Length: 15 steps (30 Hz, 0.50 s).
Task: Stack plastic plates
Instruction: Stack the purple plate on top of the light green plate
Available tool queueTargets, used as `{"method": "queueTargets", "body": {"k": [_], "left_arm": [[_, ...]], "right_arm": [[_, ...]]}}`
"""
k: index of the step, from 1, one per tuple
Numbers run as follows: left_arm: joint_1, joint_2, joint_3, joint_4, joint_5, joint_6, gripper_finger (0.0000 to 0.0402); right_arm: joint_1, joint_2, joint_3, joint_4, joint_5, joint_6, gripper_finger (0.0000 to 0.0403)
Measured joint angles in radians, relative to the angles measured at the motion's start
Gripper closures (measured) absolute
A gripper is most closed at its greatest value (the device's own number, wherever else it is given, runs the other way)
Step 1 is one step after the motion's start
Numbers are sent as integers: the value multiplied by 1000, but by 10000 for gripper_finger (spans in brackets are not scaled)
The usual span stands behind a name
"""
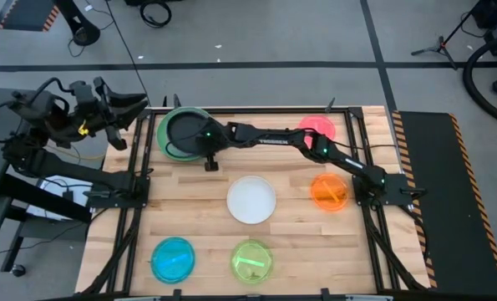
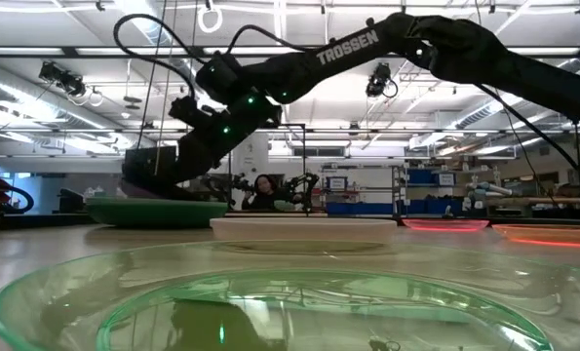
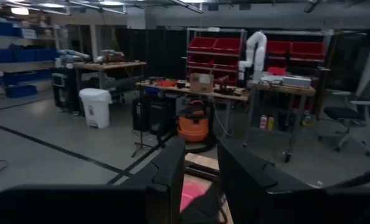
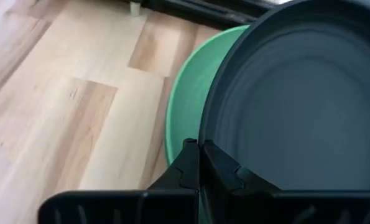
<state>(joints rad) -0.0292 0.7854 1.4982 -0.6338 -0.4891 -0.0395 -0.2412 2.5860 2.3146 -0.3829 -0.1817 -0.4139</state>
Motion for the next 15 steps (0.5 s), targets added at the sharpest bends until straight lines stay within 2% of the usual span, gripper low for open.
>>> {"method": "queueTargets", "body": {"k": [7, 15], "left_arm": [[0, 0, 0, -1, -12, 1, 299], [0, 0, 0, -1, -13, 0, 299]], "right_arm": [[0, -1, 0, 84, -6, -3, 387], [-10, -1, 0, 94, -18, 0, 382]]}}
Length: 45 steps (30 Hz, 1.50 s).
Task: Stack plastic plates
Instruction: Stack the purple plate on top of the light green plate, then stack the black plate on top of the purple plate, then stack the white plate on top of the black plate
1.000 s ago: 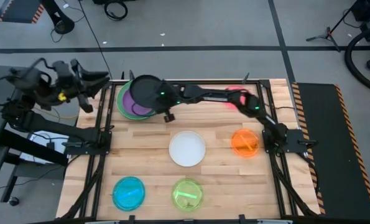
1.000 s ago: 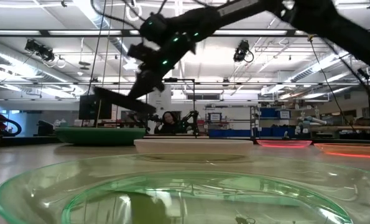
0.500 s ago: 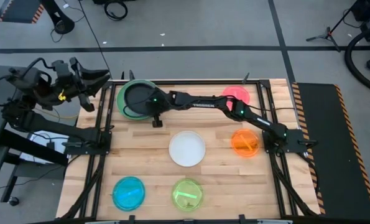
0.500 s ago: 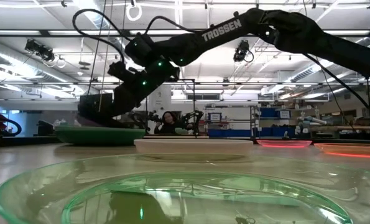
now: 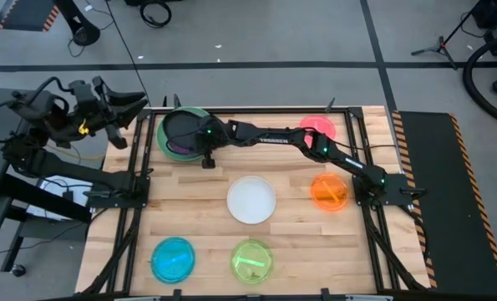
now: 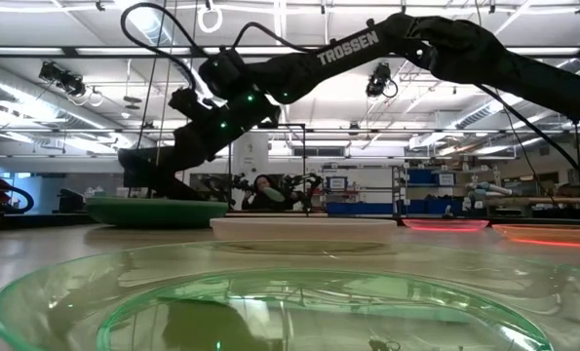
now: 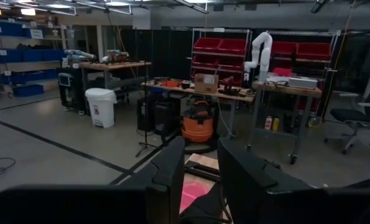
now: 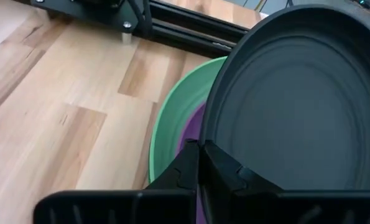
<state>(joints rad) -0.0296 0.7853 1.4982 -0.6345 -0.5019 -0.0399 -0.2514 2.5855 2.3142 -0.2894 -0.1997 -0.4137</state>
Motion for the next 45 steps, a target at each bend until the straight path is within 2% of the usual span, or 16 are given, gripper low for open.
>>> {"method": "queueTargets", "body": {"k": [5, 14, 19, 24, 27, 32, 36, 40, 43, 45], "left_arm": [[0, 0, 0, 1, 0, 0, 299], [0, 0, 0, 3, -1, -21, 299], [0, 0, 0, -3, -1, -19, 299], [-3, 7, 0, -112, 58, -42, 299], [-3, 23, 0, -215, 73, -100, 299], [-3, 64, 0, -368, 75, -230, 298], [-3, 79, 0, -547, 185, -435, 283], [-29, 95, -4, -755, 250, -675, 246], [-77, 96, -63, -778, 269, -812, 213], [-107, 95, -131, -736, 271, -878, 192]], "right_arm": [[1, 0, 0, 23, 42, 0, 363], [-1, -1, 0, 24, 49, 53, 288], [2, -17, 0, 10, 49, 54, 262], [17, -94, 1, -80, 49, 12, 260], [28, -139, 1, -162, 104, -5, 261], [36, -247, 1, -298, 271, -8, 261], [20, -360, 1, -476, 343, -8, 261], [1, -502, 0, -609, 479, -5, 261], [-6, -611, 0, -632, 573, -4, 262], [-6, -686, 0, -626, 595, 10, 262]]}}
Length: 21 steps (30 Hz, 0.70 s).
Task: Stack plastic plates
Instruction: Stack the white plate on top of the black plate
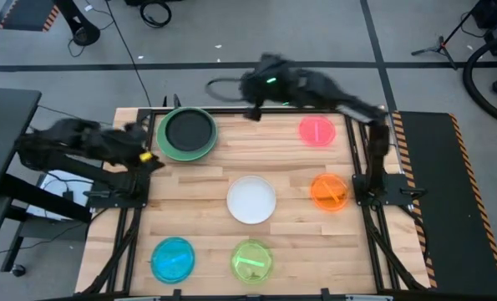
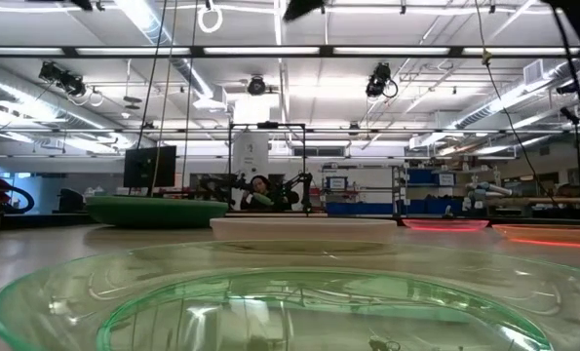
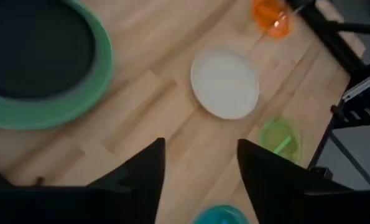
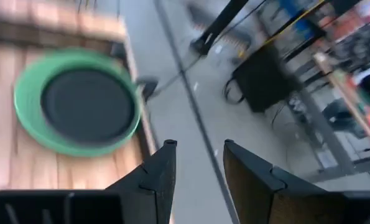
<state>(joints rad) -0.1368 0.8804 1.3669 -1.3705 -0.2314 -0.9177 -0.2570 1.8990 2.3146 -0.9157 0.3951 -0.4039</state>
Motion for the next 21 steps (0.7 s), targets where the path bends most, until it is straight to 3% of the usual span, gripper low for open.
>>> {"method": "queueTargets", "body": {"k": [5, 12, 15, 21], "left_arm": [[-42, 24, -246, 231, -7, -67, 168], [-71, 193, -547, 839, 6, -159, 177], [-75, 321, -553, 966, 4, -189, 184], [-55, 583, -457, 887, -29, -243, 188]], "right_arm": [[14, -155, 1, -17, 1, 143, 262], [57, -265, 1, -202, -25, 295, 262], [101, -289, 0, -290, -24, 307, 262], [258, -322, 0, -336, -24, 300, 270]]}}
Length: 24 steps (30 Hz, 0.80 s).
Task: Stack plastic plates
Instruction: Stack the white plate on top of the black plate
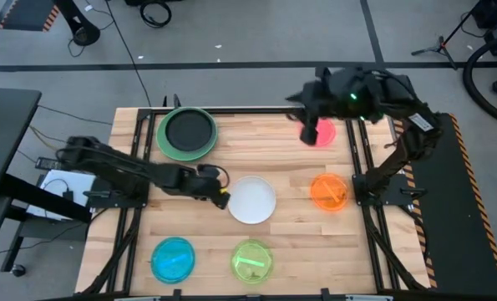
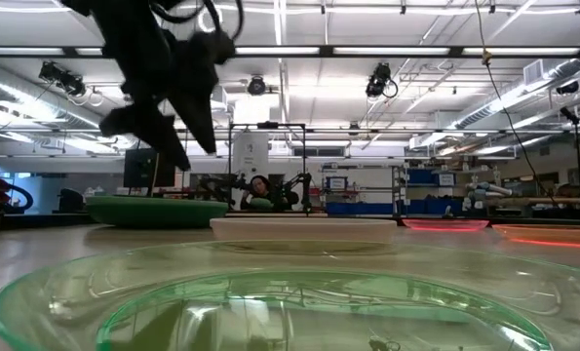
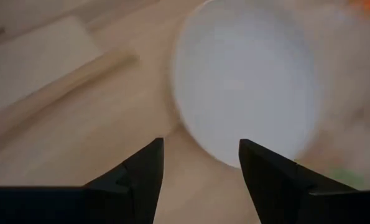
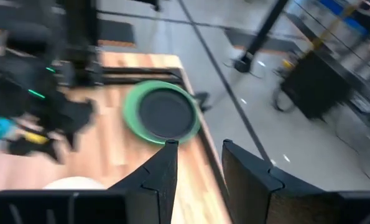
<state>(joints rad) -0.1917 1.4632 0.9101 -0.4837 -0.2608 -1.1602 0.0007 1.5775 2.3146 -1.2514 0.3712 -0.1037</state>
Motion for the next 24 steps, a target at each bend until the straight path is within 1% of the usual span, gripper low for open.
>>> {"method": "queueTargets", "body": {"k": [4, 7, 10, 15, 20, 24], "left_arm": [[5, 124, 63, -22, -5, -70, 189], [-2, 189, 103, -22, -6, -142, 189], [-4, 243, 133, -16, -7, -225, 189], [-10, 307, 151, -3, -8, -288, 189], [-20, 365, 151, -7, -6, -379, 189], [-38, 399, 154, -14, -21, -413, 194]], "right_arm": [[132, -27, 0, -29, 18, 27, 274], [236, -50, 0, -103, 40, 77, 275], [348, -76, 0, -199, 55, 164, 276], [558, -96, 0, -319, 73, 344, 276], [784, -91, -13, -291, 137, 458, 276], [915, -70, -47, -291, 221, 557, 276]]}}
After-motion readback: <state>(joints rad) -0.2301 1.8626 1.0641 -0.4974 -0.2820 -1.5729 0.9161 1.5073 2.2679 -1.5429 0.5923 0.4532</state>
